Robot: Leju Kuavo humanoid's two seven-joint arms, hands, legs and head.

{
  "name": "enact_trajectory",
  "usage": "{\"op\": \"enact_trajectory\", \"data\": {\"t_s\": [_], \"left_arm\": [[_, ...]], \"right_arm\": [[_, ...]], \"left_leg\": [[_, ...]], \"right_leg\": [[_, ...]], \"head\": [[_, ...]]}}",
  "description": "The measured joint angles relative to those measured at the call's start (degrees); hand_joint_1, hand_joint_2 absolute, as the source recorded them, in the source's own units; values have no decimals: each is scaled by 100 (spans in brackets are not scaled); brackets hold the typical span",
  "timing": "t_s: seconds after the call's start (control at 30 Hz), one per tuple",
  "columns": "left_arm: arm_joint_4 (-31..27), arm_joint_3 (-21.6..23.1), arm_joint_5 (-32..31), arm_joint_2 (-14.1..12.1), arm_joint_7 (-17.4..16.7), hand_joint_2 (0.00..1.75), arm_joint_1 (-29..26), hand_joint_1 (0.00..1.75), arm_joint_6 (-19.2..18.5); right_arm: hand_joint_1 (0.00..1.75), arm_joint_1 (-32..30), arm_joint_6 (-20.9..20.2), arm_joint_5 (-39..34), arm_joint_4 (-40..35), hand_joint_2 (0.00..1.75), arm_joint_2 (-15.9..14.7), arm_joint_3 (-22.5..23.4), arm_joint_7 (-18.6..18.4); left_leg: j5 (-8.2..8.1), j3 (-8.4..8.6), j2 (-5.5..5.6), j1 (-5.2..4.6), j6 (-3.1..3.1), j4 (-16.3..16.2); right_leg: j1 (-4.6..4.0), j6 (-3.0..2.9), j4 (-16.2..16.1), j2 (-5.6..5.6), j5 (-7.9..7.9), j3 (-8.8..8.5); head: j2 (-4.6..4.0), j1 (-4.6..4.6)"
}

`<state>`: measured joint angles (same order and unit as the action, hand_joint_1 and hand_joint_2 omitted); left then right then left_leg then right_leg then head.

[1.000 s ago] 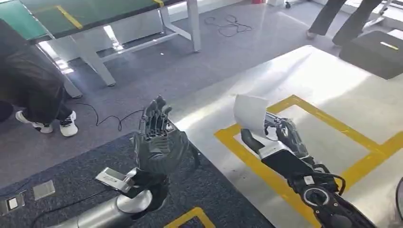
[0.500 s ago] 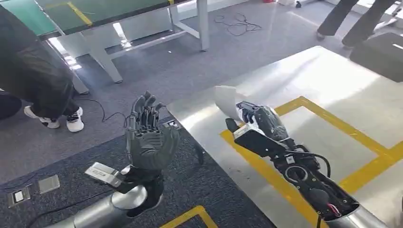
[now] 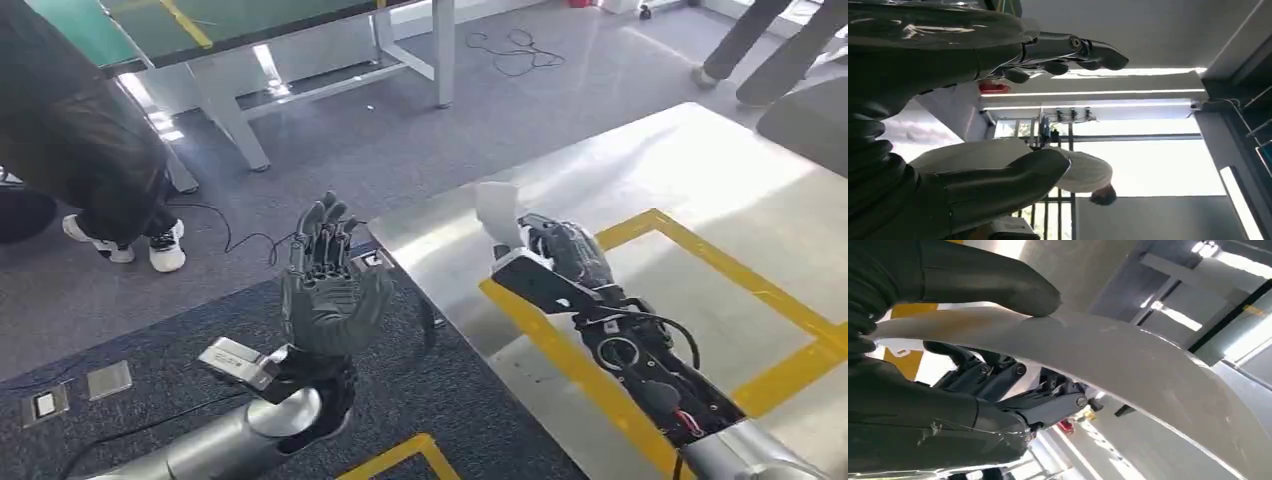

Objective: Take the parts from the cabinet and place them on the table.

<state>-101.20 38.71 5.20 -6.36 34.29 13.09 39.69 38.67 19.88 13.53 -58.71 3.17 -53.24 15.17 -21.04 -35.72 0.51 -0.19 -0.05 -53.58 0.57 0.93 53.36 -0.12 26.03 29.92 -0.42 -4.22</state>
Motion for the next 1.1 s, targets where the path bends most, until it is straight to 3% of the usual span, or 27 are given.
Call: {"op": "enact_trajectory", "data": {"t_s": [0.27, 0.4, 0.6, 0.77, 1.1], "left_arm": [[55, 37, 59, 2, 53, 175, 30, 0, -55], [79, 48, 68, 4, 72, 175, 34, 0, -68], [138, 98, 125, 4, 114, 175, 74, 0, -151], [175, 116, 184, 4, 133, 175, 95, 0, -173], [177, 118, 188, -33, 136, 175, 87, 0, -109]], "right_arm": [[175, 368, 875, 787, 977, 175, 179, 90, -341], [175, 500, 1045, 934, 1334, 175, 210, 125, -497], [175, 676, 1513, 1244, 1867, 175, 206, 249, -1020], [175, 780, 1596, 1438, 2259, 175, 105, 385, -1344], [175, 774, 1603, 1250, 2680, 175, -146, 715, -1235]], "left_leg": [[3, 9, -3, 13, -3, 1], [2, 10, -5, 17, -4, 3], [2, 14, -9, 22, -4, 3], [2, 15, -11, 22, -3, 3], [2, 18, -10, 18, -3, 2]], "right_leg": [[-13, -1, 3, 1, 0, -4], [-15, -1, 3, 1, 0, -3], [-14, -2, 3, 3, 1, -2], [-14, -1, 2, 3, 0, -3], [-13, 1, 2, 5, -1, -7]], "head": [[0, 2], [0, 2], [0, 2], [0, 4], [0, 4]]}}
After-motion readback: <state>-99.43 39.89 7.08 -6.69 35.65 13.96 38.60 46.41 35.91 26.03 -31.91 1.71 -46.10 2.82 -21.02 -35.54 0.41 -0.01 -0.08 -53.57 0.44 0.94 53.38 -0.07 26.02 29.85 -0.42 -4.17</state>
